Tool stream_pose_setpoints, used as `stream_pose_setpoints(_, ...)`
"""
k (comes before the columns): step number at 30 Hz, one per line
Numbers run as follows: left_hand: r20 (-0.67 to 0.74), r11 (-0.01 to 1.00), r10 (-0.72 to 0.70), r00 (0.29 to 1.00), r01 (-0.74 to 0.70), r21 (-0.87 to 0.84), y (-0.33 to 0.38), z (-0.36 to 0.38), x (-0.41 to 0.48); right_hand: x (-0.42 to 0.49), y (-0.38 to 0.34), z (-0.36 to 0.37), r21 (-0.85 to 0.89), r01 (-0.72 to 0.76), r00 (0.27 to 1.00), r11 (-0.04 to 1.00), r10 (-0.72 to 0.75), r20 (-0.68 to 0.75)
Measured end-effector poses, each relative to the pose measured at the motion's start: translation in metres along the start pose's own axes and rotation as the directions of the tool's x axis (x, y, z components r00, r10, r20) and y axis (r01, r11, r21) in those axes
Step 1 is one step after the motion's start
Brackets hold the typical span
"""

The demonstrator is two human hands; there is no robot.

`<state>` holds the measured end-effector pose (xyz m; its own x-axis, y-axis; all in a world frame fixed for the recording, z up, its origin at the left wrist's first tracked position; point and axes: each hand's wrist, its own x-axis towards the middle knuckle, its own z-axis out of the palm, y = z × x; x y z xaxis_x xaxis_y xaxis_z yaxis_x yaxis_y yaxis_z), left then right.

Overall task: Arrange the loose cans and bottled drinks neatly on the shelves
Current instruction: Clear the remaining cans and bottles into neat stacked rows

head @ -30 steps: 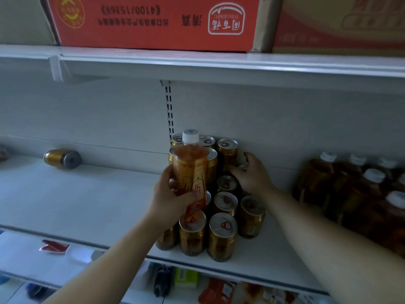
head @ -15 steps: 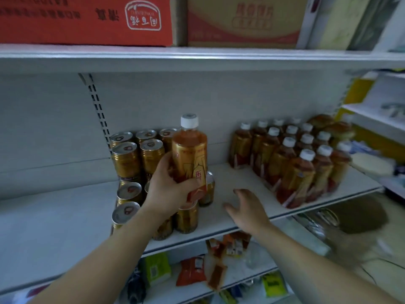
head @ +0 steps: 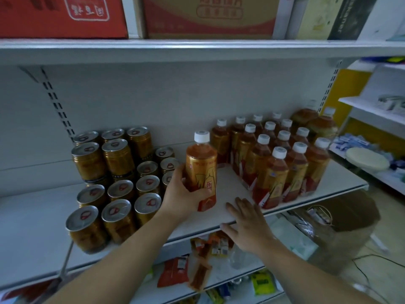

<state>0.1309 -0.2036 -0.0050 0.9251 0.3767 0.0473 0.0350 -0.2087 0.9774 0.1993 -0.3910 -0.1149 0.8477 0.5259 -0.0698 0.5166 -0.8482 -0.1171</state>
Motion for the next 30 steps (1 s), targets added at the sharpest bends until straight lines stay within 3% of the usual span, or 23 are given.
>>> stream_pose_setpoints(8,-0.106,0.99,-0.084,0.991,0.095,0.104,-0.033,0.051,0.049,0.004,0.007,0.016,0.003,-0.031,1.0,1.0,0.031,0.007)
stream_pose_setpoints(25,0.096,0.985,-0.13,0.987,0.117,0.123,-0.052,0.065,0.089,0.005,0.011,0.022,0.017,-0.04,0.997,0.999,0.041,-0.07)
stream_pose_setpoints(30,0.064,0.988,-0.093,0.994,0.084,0.128,-0.055,0.074,0.094,0.006,0.012,0.024,0.018,-0.031,0.994,0.999,0.033,-0.1)
